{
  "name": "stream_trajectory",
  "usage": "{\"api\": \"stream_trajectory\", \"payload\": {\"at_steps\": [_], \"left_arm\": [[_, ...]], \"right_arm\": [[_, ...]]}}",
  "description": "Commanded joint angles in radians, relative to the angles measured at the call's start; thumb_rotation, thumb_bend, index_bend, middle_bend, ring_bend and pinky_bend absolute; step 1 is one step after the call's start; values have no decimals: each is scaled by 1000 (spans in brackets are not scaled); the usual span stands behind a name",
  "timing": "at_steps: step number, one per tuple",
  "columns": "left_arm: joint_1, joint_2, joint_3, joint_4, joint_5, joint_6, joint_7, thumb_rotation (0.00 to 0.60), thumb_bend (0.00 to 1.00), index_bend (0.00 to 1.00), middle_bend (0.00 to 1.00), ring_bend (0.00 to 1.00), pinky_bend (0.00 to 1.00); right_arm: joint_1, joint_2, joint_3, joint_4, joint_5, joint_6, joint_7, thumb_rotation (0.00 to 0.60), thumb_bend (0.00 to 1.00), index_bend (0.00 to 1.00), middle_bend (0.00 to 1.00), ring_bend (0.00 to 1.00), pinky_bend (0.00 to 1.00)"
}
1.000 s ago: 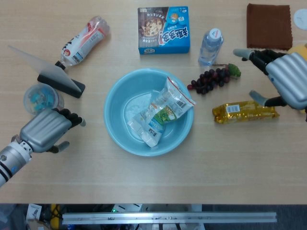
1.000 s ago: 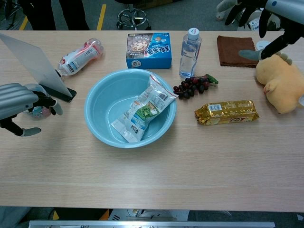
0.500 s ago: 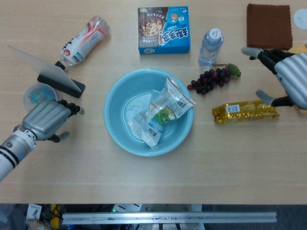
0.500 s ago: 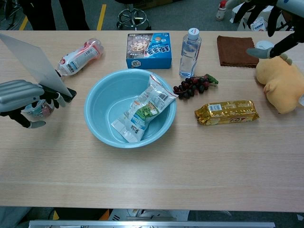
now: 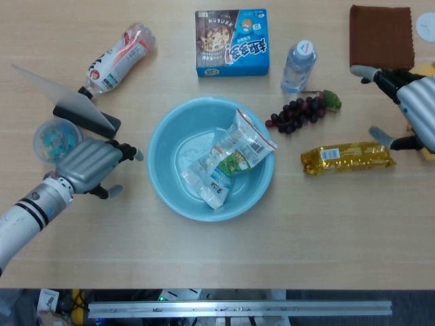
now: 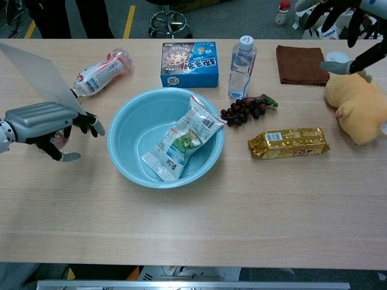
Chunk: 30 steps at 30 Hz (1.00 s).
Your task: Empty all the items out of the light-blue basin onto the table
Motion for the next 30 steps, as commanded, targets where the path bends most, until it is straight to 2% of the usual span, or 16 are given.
{"api": "stream_trajectory", "payload": {"at_steps": [1,21,26,30], "left_arm": [[-8,-6,-1,-6,-2,-6,-4,600,308,241,296,303,446],[-70,-48,-15,-118,3,-26,-1,600,309,240,296,303,446],[-62,-23,-10,-144,17,10,-16,600,309,239,296,303,446],[-28,21,-3,-141,25,79,-4,600,309,238,295,303,446]], "right_arm": [[-2,1,0,3,0,1,4,600,234,168,304,309,514],[-23,12,-4,22,-18,8,42,600,234,169,304,309,514],[-19,9,-8,22,-26,-4,42,600,234,169,304,309,514],[7,2,-5,16,-34,-38,14,600,234,168,304,309,514]]}}
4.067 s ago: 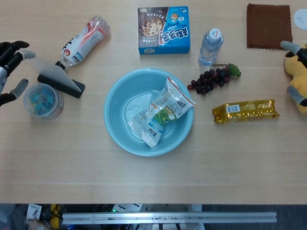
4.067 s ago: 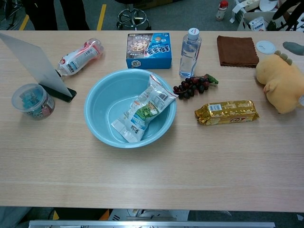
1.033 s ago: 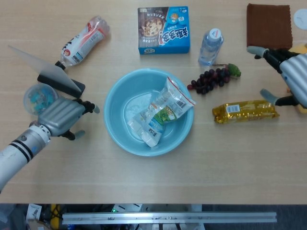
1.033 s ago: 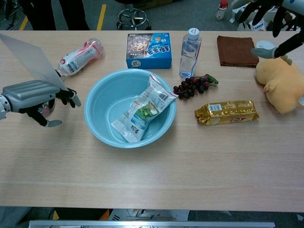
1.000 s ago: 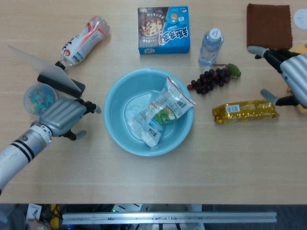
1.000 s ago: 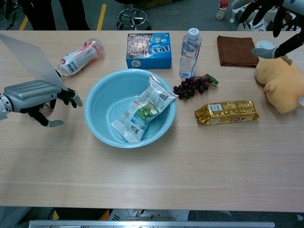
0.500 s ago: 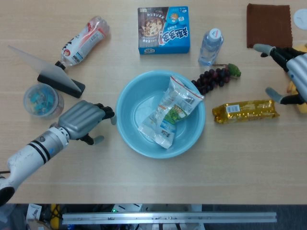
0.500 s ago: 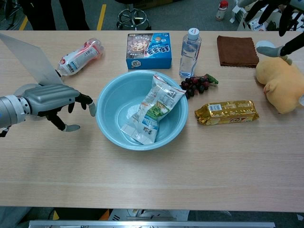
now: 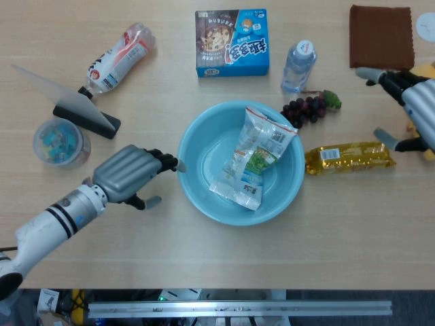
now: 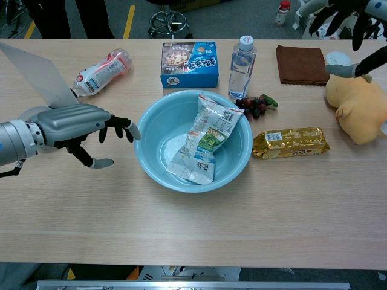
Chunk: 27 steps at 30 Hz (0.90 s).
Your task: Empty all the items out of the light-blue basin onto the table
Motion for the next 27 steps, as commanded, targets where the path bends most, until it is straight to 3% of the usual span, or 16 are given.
{"api": "stream_trajectory", "payload": {"at_steps": [1,7,14,19,27], "left_arm": [[38,46,6,1,5,70,12,600,309,238,294,303,446],[109,131,9,-2,7,199,28,600,308,237,290,303,446],[184,224,14,-28,19,320,27,600,308,236,285,303,444],[222,265,15,-44,33,377,26,600,308,235,282,303,441],[260,306,20,-60,51,413,2,600,309,235,278,302,436]], "right_arm": [[29,-9,2,-9,-6,-35,-36,600,234,169,304,309,514],[108,-52,6,-18,23,-121,-165,600,220,168,304,320,519],[231,-168,13,-1,146,-202,-362,600,105,168,304,310,514],[312,-261,3,29,242,-209,-516,600,7,168,304,282,474],[457,-408,-34,92,417,-200,-741,600,0,169,304,263,449]]}}
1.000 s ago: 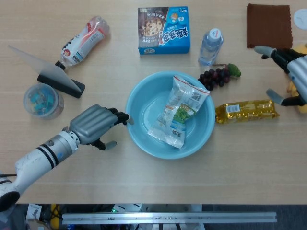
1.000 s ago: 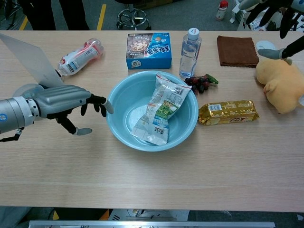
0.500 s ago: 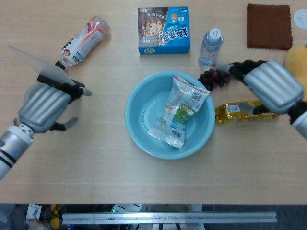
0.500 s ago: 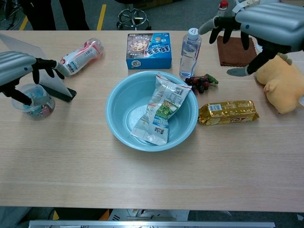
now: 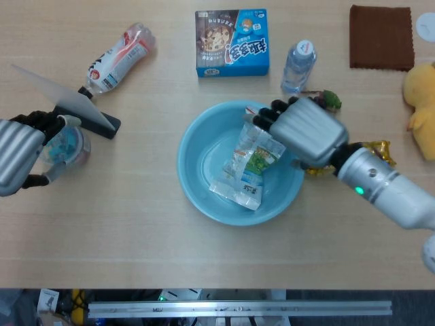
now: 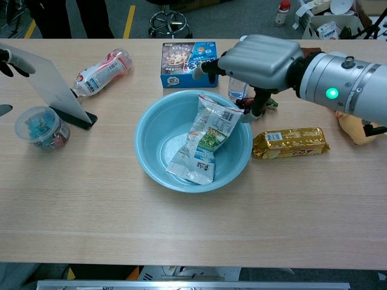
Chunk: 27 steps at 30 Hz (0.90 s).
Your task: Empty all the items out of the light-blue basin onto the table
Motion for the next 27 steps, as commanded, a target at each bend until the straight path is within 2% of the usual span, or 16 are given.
{"api": "stream_trajectory", "payload": {"at_steps": [1,7,13,21,27], "left_arm": [[10,7,2,-4,7,9,-8,600,309,235,278,302,436],[33,22,6,-5,24,28,-26,600,308,232,278,302,431],[55,41,13,2,32,39,-57,600,308,229,277,301,427],[72,55,18,12,44,38,-85,600,308,226,272,298,420],[75,57,17,15,52,32,-97,600,309,223,268,297,418]], "right_arm": [[84,-87,-27,46,92,6,-109,600,0,169,304,262,449],[185,-213,-59,120,192,45,-248,600,0,169,304,249,439],[247,-297,-94,176,259,97,-351,600,0,168,304,247,439],[293,-360,-156,224,342,122,-431,600,0,168,304,242,439],[308,-378,-181,233,362,134,-448,600,0,168,304,242,439]]}}
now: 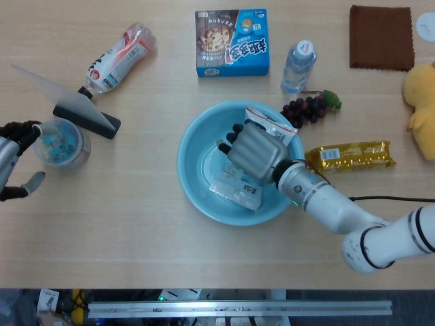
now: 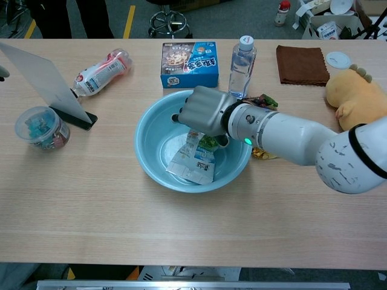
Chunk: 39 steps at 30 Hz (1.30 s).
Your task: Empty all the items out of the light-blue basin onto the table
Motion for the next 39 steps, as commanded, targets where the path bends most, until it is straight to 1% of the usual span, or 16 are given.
{"api": "stream_trajectory", "payload": {"at_steps": [1,12,17,24,26,28,33,35,37,39], "left_arm": [[1,0,-2,1,4,-2,-10,600,309,223,267,297,418],[-1,6,-6,3,10,-21,-45,600,309,222,260,296,415],[-4,14,-8,2,17,-28,-69,600,309,221,254,296,414],[-5,24,-8,3,23,-35,-103,600,308,222,251,295,414],[-5,26,-8,5,25,-37,-112,600,308,222,250,295,414],[-5,28,-8,8,26,-38,-121,600,308,222,249,295,414],[-5,30,-9,12,32,-37,-137,600,308,222,247,295,414],[-5,30,-9,13,34,-37,-141,600,308,222,247,295,414],[-4,30,-9,14,36,-36,-145,600,308,222,246,295,414],[-3,32,-10,15,38,-35,-150,600,308,222,246,295,414]], "right_arm": [[9,-12,-16,9,1,11,-16,600,0,169,304,242,439],[41,-72,-70,51,13,59,-107,600,0,168,297,233,439],[48,-111,-90,89,10,72,-147,600,0,168,296,232,439],[48,-161,-100,144,0,86,-180,600,0,168,297,232,439],[45,-172,-102,159,-9,87,-183,600,3,189,313,243,440],[41,-179,-100,170,-16,88,-178,600,31,237,340,278,460],[31,-191,-95,195,-47,79,-157,600,236,399,439,427,610],[26,-194,-95,205,-60,73,-149,600,293,448,469,464,648],[22,-196,-93,212,-72,69,-140,600,333,489,496,497,676],[17,-193,-90,216,-92,66,-125,600,344,515,508,514,690]]}}
